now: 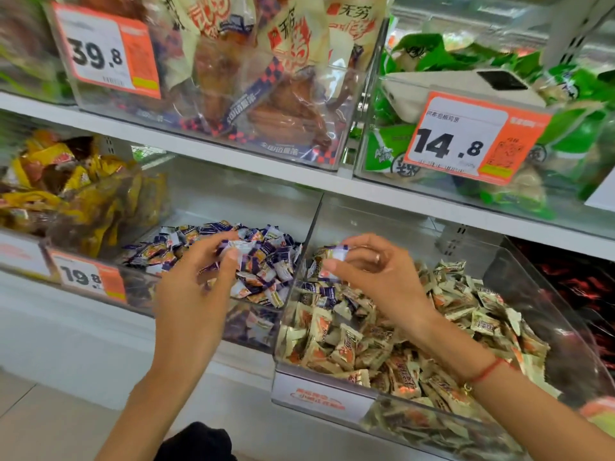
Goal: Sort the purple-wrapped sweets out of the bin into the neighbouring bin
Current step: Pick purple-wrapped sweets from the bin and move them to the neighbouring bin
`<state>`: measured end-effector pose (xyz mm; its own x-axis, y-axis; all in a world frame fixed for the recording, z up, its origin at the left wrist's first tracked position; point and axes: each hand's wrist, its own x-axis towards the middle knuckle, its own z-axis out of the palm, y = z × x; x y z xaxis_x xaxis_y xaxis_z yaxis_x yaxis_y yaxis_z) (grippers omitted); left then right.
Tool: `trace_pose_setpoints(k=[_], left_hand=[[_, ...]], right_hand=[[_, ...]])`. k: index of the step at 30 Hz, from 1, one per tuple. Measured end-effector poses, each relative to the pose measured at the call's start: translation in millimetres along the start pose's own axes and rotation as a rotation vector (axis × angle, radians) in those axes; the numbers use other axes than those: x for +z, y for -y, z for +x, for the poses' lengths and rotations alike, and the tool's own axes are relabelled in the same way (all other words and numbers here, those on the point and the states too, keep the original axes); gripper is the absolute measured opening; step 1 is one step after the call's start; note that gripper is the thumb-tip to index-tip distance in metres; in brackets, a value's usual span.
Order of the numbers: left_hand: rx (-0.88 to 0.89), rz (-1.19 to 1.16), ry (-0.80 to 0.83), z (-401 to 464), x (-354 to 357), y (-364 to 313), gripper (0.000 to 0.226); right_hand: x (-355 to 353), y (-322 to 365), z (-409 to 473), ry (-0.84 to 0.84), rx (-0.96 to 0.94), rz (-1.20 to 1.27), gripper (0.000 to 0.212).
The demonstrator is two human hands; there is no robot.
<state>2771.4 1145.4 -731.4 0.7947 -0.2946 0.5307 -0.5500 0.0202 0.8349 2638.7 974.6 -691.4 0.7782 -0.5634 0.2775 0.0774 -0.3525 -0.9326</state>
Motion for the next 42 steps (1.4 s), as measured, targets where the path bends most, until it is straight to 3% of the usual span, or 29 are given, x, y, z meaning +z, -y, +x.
trace_pose_setpoints(k=[4,7,10,14,20,23,26,33,37,42], left_hand=[[0.313,0.474,0.062,30,-9,20,0.021],[0.397,0.662,0.194,46,-11,37,0.022],[0.379,0.757,0.323,52,-14,41,0.027],[0.327,0.631,0.277,33,-9,14,0.03],[0.366,0.564,0.437,-6,20,-13,0.044],[0.354,0.553,0.444,-7,21,-10,0.044],[0.359,0.549,0.454,-6,20,-12,0.043],[0.347,0.575,0.475,-7,18,-15,0.043],[0.451,0.637,0.384,-8,24,-16,0.03],[0.513,0.562,0.376,-14,43,-41,0.03]], right_hand=[[42,16,23,0.032,-0.243,-0.233,0.02],[57,12,46,0.148,-0.283,-0.501,0.02],[45,9,53,0.168,-0.266,-0.58,0.023],[2,-13,43,-0.011,-0.318,-0.707,0.021],[-6,-66,46,0.537,-0.114,-1.084,0.041],[7,-78,54,0.7,-0.123,-1.345,0.049],[20,-81,57,0.753,-0.12,-1.516,0.047],[1,-77,50,0.647,-0.011,-0.957,0.018],[-27,-59,29,0.467,0.011,-0.698,0.018],[-58,-25,-4,0.307,0.123,-0.328,0.02]])
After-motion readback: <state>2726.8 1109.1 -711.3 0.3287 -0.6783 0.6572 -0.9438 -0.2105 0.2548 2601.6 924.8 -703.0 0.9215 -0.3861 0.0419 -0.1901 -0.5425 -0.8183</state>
